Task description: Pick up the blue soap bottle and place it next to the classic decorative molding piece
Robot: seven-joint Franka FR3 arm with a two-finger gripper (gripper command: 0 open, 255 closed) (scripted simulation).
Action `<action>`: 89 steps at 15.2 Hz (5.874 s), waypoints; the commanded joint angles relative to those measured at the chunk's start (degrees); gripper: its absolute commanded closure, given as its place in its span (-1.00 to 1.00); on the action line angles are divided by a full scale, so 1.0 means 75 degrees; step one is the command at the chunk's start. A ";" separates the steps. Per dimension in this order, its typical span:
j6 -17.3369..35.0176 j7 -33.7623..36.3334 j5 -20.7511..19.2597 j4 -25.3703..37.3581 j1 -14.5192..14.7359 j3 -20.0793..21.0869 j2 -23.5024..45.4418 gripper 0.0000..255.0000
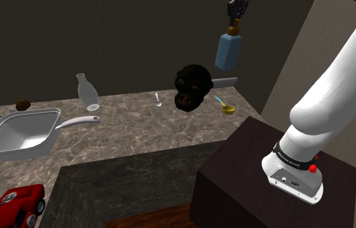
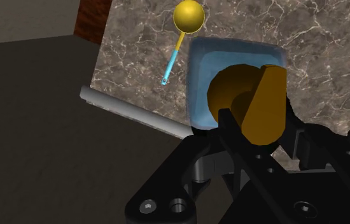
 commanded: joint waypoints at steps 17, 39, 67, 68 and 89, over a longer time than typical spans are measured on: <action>-0.0399 -0.3446 0.0661 0.1853 -0.1920 -0.1582 0.1569 1.00; 0.1824 -0.3575 0.0627 -0.0510 -0.1879 -0.1573 0.1424 1.00; 0.4442 -0.3892 0.1092 -0.2336 -0.1955 -0.1435 0.2290 1.00; 0.4529 -0.3911 0.1120 -0.2375 -0.1963 -0.1424 0.2342 1.00; 0.5285 -0.4097 0.1405 -0.2645 -0.2053 -0.1302 0.2866 -1.00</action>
